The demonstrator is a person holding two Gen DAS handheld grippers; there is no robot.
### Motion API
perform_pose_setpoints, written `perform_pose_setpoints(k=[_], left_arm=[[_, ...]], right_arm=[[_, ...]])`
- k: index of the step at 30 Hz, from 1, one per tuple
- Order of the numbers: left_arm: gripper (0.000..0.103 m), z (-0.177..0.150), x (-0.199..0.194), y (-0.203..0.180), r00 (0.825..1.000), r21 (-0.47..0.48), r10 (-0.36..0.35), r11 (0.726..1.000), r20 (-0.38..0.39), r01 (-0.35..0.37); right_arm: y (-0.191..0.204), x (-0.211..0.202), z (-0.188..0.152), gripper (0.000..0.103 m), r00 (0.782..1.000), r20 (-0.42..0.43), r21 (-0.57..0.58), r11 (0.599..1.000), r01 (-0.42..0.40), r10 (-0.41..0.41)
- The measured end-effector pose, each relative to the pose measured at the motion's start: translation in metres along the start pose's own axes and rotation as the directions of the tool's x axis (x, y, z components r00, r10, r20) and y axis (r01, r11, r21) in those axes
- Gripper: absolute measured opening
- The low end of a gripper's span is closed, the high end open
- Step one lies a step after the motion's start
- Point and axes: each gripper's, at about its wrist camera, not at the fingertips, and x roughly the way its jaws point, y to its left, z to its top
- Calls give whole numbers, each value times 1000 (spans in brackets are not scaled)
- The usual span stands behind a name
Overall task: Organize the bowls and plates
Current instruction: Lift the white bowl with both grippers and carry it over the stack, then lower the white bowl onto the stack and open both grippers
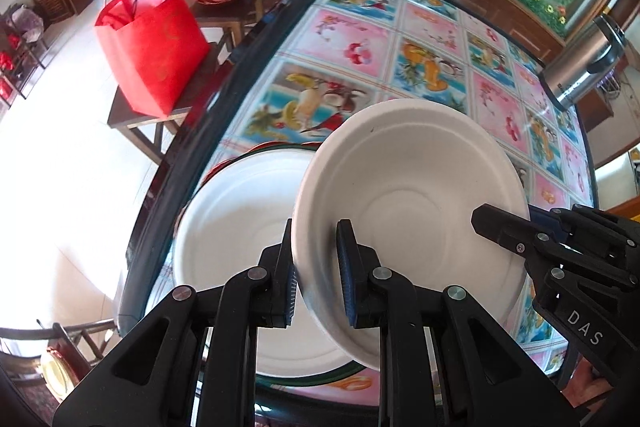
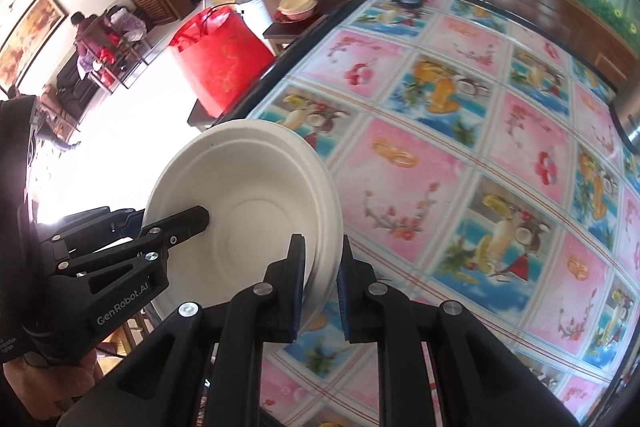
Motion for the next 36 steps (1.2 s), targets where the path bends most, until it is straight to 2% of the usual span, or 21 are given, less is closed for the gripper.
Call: perform_pose_setpoints(k=[12,20,36], left_arm=[[18,-22,8,33,999,-22,35,999,-27,-36],[18,-31,17,40,997,-22,59,998,-40,-60],[18,-29,13,39,992,13,127,992,-5,-127]], right_arm=[[40,27,-10,16,999,-49,-52,999,6,-8],[49,39,-16,16,997,-67,-64,998,23,-27],[62,49,-10,19,995,-60,-115,991,68,-75]])
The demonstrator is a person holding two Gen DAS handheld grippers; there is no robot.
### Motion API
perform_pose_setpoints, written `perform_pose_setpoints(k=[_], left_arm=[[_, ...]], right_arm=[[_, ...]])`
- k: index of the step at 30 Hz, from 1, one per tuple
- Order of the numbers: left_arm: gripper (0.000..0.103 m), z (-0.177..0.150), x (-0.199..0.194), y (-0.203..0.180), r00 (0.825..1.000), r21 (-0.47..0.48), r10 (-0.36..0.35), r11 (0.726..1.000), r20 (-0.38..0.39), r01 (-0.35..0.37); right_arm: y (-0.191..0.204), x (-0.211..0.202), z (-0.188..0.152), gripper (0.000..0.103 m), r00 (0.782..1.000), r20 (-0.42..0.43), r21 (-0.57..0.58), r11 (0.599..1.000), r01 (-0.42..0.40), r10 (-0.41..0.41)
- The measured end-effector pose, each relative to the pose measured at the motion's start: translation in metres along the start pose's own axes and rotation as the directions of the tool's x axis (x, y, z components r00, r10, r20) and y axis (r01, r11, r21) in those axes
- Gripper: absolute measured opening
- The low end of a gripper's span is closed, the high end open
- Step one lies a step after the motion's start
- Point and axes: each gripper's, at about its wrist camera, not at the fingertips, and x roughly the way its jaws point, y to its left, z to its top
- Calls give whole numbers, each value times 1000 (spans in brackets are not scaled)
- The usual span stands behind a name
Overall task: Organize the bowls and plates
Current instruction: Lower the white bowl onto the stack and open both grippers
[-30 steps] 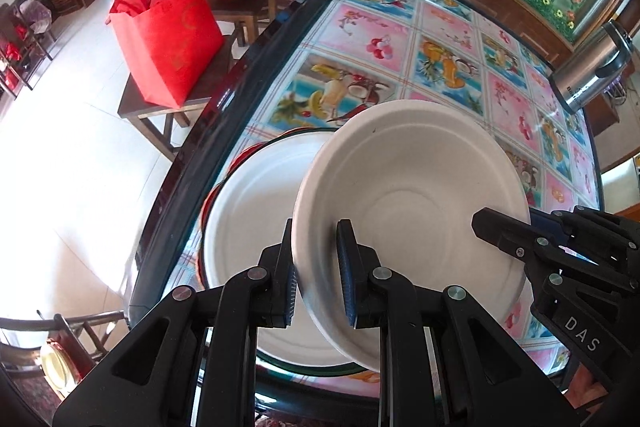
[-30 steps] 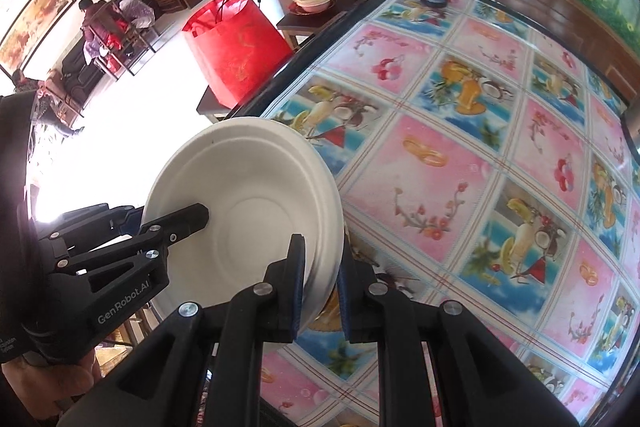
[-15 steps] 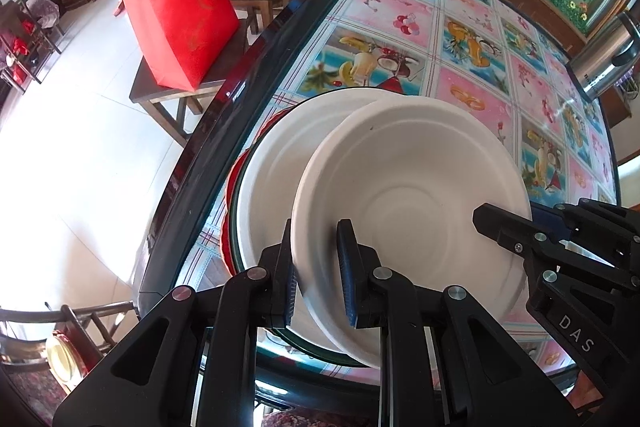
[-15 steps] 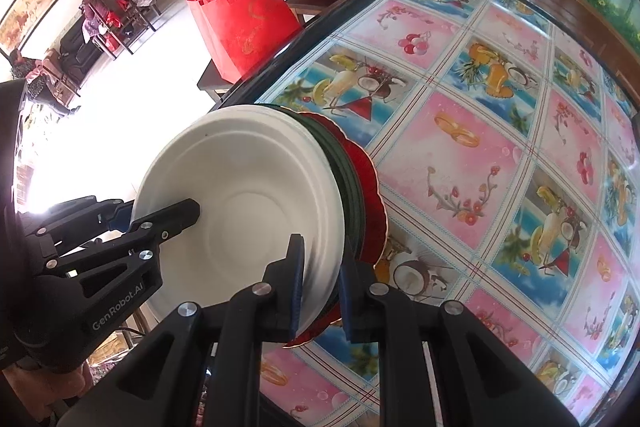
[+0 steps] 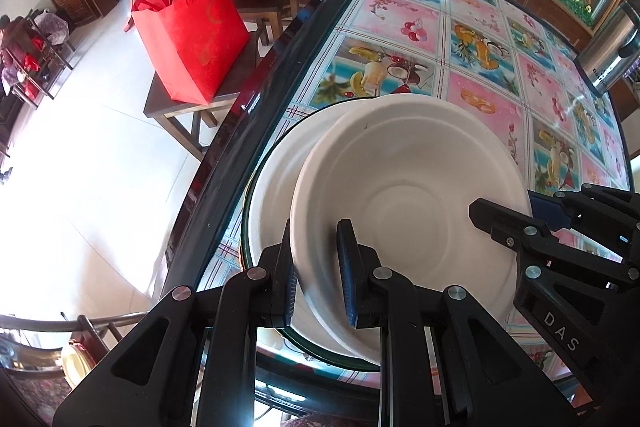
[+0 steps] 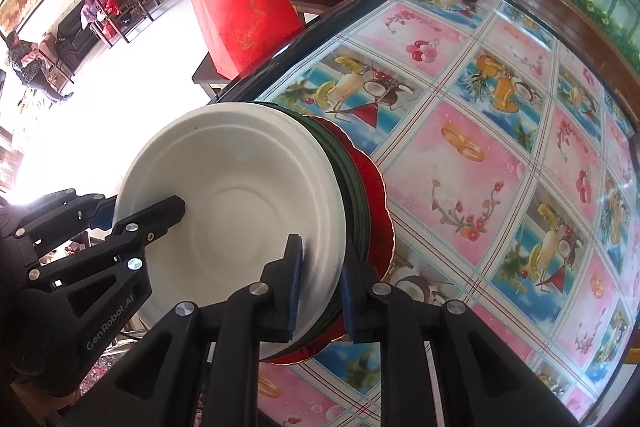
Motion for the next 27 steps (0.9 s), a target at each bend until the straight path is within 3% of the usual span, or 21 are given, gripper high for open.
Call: perform_pose_setpoints(k=[4,8,15,18,21,27], left_arm=[[21,0,-1,4,1000,-18,14,1000,1,-14],[53,-2,-7,12,1000,-54,-11,998,1,11],[56,-5,-30,10,997,-63,-46,997,60,50],[63,-4,-38,5,996,-53,-6,999,88,11],[64,-5,-38,2,995,-53,-58,997,87,63],[64,-6,-40,-2,994,-42,-56,997,97,61]], right_arm=[[2,2,0,28,1000,-4,-3,1000,-9,9],[2,-1,1,31,1000,9,-6,1000,-11,11],[-6,-28,-5,52,996,88,20,1000,-19,17],[-9,-42,-14,58,990,141,33,999,3,-7],[-22,-49,-21,60,988,155,70,997,15,-26],[-39,-47,-30,61,991,128,114,993,29,-43]])
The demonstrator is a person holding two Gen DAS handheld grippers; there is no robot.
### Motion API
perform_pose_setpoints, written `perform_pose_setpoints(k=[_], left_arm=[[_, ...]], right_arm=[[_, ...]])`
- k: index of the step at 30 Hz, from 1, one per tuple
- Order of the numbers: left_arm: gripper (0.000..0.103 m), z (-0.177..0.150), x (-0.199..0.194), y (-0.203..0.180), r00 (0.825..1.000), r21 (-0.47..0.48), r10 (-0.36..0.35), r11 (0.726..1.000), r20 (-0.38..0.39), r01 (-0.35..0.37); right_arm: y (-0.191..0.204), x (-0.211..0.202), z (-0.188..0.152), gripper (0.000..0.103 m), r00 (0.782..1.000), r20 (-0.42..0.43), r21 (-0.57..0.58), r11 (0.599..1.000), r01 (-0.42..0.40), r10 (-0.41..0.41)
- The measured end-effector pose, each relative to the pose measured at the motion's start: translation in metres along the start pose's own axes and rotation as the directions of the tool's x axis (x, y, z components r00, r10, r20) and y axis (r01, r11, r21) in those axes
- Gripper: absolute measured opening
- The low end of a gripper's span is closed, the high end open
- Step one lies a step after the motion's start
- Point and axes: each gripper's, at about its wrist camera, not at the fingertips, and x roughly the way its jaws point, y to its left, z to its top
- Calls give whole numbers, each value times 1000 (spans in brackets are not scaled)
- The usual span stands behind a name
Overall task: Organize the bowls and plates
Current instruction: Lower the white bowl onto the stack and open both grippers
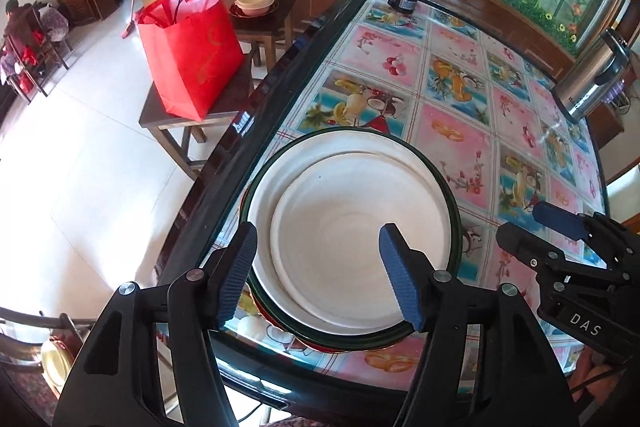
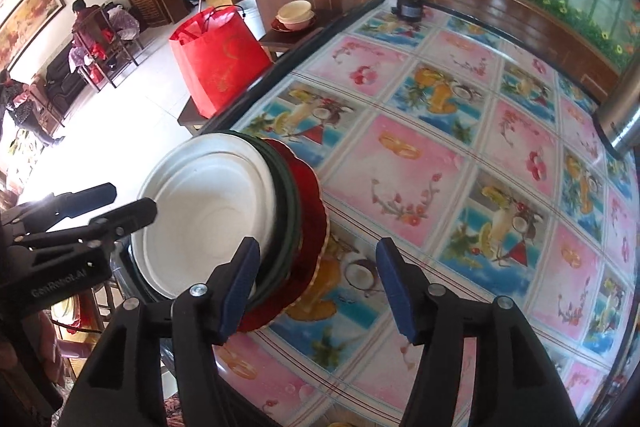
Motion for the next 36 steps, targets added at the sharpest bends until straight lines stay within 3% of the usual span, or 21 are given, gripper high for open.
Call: perform_pose_setpoints(k=[4,9,15,20,24,36], left_arm=[[64,-1,-1,-4,999,44,51,998,14,-52],[64,-3,-2,-5,998,75,62,995,21,-63],[64,-4,-13,1,997,88,36,995,68,-41],[64,-1,-17,5,997,67,-36,997,62,32],[64,0,-10,4,999,84,12,996,48,-16],[70,-2,-6,-2,999,122,39,992,28,-42]], right_arm=[[-3,-2,-3,61,1000,-1,7,1000,-6,6],[-2,-5,-3,61,1000,9,3,1000,-8,8],[0,-4,0,61,1000,9,-2,1000,-14,14],[1,-3,2,61,1000,6,-9,1000,-14,14],[2,0,3,61,1000,-2,-13,1000,-17,17],[1,3,4,61,1000,-11,-15,1000,-13,13]])
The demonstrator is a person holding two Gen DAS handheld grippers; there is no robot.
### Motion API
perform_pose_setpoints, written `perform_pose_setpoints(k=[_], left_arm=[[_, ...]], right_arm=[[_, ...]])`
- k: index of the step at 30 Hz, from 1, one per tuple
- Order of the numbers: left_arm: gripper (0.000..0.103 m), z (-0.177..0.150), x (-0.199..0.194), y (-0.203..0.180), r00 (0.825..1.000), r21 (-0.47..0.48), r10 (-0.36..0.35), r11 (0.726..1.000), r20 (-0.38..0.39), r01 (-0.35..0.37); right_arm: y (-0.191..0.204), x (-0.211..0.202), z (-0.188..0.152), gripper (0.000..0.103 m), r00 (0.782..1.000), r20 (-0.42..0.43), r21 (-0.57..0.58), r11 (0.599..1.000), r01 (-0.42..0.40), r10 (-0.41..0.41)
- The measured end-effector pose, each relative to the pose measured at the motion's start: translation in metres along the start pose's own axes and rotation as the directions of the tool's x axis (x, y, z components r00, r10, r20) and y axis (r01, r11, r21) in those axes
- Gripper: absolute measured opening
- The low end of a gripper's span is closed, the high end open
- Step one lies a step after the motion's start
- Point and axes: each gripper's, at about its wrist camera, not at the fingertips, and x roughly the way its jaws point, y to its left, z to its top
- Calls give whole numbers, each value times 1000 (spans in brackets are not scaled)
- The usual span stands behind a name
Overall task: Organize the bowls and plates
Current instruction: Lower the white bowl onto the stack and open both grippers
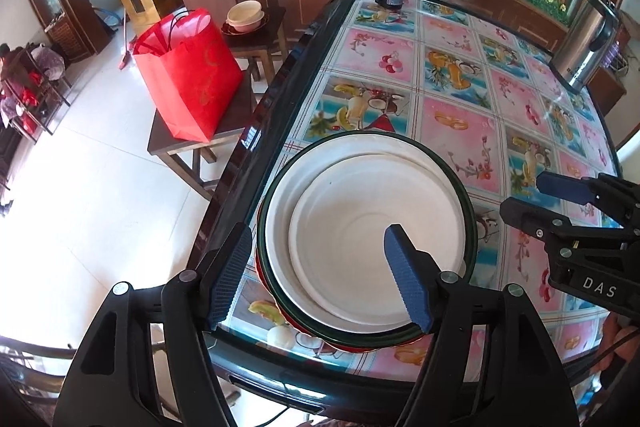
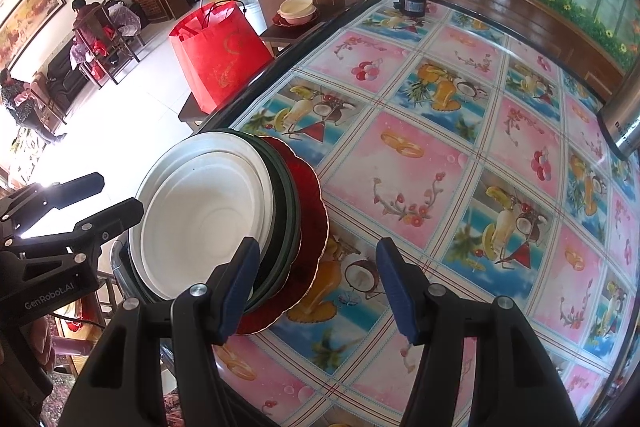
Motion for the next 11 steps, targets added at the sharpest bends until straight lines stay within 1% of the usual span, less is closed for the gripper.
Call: perform_pose_setpoints(k=[8,11], left_arm=[[71,-2,-2,-2,1000,5,-26,1000,16,26],[71,-3,1,-4,999,-3,-33,999,-1,33]], right_arm=[[0,0,0,61,1000,5,-2,1000,-8,8],[2,-1,0,61,1000,10,-5,1000,-19,19]])
